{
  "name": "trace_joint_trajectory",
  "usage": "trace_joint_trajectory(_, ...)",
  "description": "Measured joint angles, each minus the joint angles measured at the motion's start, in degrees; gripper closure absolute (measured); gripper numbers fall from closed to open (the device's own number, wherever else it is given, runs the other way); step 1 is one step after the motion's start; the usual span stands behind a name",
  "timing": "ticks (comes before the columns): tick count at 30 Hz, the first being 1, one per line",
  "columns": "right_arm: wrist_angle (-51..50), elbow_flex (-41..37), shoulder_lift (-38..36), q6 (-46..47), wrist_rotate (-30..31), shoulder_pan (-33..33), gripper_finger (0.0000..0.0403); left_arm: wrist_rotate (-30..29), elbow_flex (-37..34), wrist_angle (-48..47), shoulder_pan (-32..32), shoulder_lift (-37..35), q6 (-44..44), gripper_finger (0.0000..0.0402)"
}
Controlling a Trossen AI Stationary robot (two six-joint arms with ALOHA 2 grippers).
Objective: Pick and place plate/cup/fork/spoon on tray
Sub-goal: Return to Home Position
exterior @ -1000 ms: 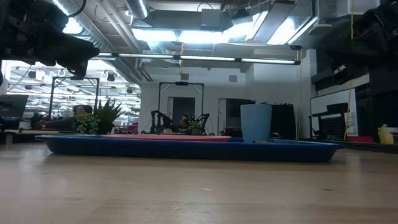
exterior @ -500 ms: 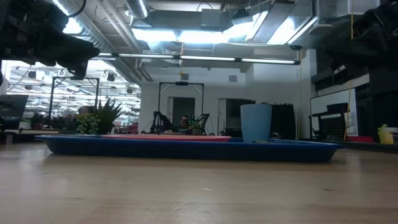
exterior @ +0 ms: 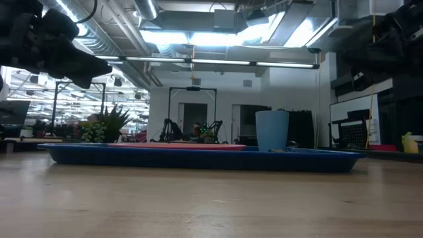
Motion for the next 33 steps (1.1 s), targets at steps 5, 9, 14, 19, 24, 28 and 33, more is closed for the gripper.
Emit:
trace_joint_trajectory(5,0.0,0.0,0.1,0.0,0.0,0.0,0.0373,-0.5,0.0,0.4,0.0,-0.2,0.0,0.0321)
trace_joint_trajectory(9,0.0,0.0,0.1,0.0,0.0,0.0,0.0373,-0.6,0.0,0.8,0.0,-0.1,0.0,0.0321)
trace_joint_trajectory(14,0.0,0.0,0.1,0.0,0.0,0.0,0.0373,-0.6,0.0,0.9,0.0,-0.1,0.0,0.0321)
trace_joint_trajectory(19,0.0,0.0,0.1,0.0,0.0,0.0,0.0373,-0.6,0.0,1.0,0.0,-0.1,0.0,0.0321)
trace_joint_trajectory(24,0.0,0.0,0.1,0.0,0.0,0.0,0.0373,-0.7,0.0,1.2,0.0,-0.1,0.0,0.0321)
trace_joint_trajectory(28,0.0,0.0,0.1,0.0,0.0,0.0,0.0373,-0.7,0.0,1.2,0.0,-0.1,0.0,0.0321)
trace_joint_trajectory(33,0.0,0.0,0.1,0.0,0.0,0.0,0.0373,-0.7,0.0,1.2,0.0,-0.1,0.0,0.0321)
